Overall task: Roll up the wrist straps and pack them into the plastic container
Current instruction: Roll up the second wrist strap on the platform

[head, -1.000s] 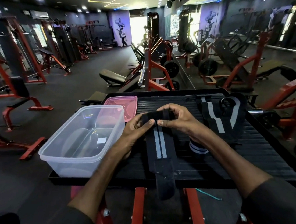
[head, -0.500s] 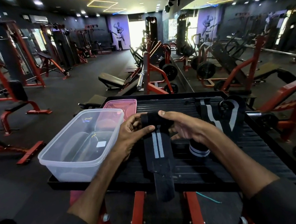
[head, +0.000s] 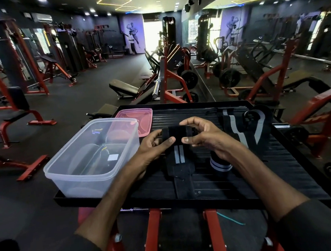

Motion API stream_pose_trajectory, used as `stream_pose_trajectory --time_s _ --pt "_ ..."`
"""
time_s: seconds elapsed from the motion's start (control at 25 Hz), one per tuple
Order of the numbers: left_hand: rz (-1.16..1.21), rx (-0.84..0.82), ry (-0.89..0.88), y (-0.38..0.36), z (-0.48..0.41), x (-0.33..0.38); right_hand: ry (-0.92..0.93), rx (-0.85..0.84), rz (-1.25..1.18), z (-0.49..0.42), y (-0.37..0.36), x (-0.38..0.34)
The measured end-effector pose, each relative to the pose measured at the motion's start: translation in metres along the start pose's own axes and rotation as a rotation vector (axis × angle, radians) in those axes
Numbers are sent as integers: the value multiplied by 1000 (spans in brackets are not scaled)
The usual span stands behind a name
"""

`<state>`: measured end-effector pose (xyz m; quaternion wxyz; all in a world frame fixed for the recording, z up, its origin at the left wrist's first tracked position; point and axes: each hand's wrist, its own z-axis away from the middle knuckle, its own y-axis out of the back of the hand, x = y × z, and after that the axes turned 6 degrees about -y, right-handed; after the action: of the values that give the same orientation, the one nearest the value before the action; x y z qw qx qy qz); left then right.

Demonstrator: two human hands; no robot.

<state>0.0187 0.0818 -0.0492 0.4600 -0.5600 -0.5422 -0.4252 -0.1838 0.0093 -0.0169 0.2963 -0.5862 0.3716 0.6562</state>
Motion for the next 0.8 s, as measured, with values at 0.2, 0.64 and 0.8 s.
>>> stream_pose_trajectory --time_s 0.2,0.64,0.8 --pt "-8 67 -114 -3 0 2 -147 -66 -186 1 2 -19" --pt "221 49 -3 -15 -12 21 108 108 -152 6 -36 -14" --pt "158 9 77 -17 -15 22 105 104 -281 -2 -37 -9"
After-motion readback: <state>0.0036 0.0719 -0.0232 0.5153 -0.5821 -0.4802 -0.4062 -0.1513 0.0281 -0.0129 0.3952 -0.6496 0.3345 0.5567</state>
